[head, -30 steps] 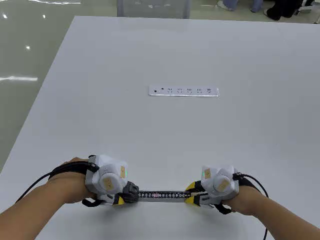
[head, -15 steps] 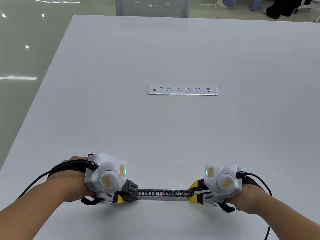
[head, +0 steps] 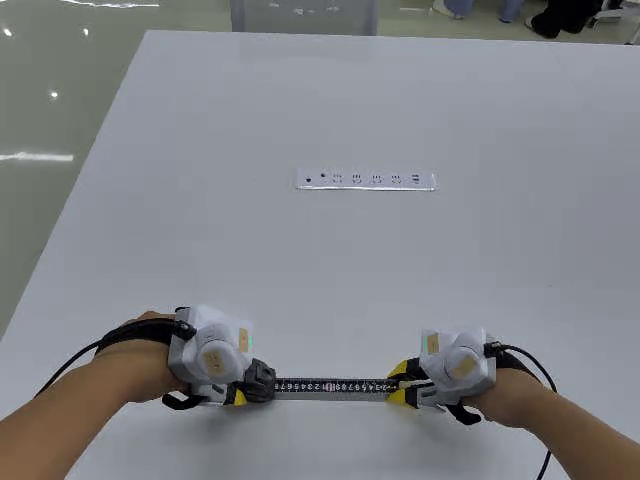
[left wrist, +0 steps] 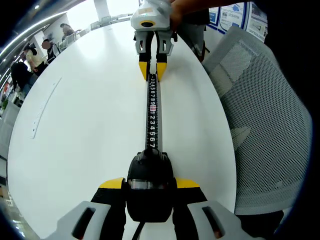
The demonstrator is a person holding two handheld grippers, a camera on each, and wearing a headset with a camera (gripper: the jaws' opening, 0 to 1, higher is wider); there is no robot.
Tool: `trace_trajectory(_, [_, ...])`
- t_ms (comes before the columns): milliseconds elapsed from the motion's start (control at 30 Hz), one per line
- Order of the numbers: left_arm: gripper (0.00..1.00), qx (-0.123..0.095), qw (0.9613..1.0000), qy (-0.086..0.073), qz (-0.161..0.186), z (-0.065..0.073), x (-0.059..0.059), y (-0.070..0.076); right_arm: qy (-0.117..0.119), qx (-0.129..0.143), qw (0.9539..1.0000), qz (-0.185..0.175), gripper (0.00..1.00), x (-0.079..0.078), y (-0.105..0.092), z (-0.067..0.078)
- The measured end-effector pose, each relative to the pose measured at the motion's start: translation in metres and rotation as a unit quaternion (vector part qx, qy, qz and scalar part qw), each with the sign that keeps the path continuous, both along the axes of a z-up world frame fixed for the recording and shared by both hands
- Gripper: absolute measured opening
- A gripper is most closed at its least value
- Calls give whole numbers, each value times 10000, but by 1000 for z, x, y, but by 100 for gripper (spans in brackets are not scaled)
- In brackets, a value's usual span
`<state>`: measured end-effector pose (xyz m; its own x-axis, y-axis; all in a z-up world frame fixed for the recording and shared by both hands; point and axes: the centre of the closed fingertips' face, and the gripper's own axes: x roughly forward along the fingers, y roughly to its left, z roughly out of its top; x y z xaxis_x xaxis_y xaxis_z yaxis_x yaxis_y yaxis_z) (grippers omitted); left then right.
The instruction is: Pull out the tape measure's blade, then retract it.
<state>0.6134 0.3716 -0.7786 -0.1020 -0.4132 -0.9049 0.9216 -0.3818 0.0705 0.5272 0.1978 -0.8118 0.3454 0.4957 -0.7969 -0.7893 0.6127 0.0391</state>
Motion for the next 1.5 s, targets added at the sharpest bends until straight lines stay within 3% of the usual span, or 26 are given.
trace_trajectory(1500, [32,-13,10000,6,34,0,0,0,97,-174,9996,-177,12,-17,-36,0])
